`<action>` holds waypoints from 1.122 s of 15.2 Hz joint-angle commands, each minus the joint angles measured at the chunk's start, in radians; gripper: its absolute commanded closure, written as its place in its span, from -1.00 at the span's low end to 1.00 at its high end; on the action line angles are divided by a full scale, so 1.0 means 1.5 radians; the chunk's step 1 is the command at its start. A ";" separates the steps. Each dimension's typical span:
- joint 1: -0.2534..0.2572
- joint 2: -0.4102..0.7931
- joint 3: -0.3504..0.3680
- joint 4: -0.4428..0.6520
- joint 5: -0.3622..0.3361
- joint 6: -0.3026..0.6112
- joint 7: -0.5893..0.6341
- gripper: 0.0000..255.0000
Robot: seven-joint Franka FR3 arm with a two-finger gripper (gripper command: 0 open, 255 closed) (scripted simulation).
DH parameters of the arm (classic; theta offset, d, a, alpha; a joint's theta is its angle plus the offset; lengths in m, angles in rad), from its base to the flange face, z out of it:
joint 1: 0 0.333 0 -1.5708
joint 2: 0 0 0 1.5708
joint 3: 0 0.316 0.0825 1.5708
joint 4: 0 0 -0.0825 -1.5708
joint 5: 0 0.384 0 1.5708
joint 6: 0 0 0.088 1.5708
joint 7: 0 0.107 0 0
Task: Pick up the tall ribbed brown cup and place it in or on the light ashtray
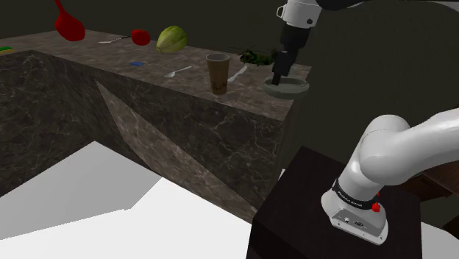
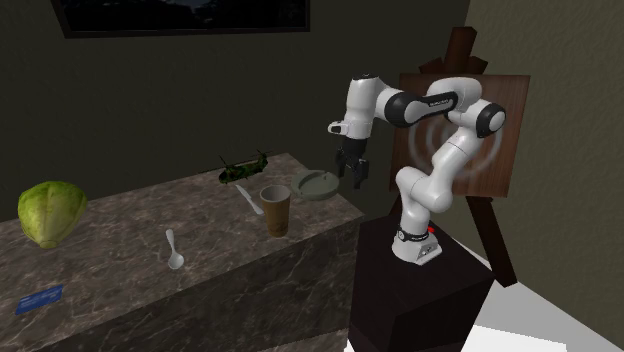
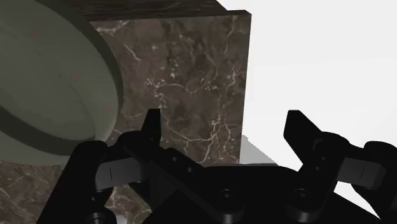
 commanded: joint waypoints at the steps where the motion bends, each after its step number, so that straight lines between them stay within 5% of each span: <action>1: 0.000 0.000 0.000 0.000 0.000 0.000 0.000 -1.00; 9: -0.003 0.243 0.052 0.222 -0.017 -0.013 0.071 -1.00; 17: 0.001 0.498 0.091 0.519 -0.065 -0.096 0.143 -1.00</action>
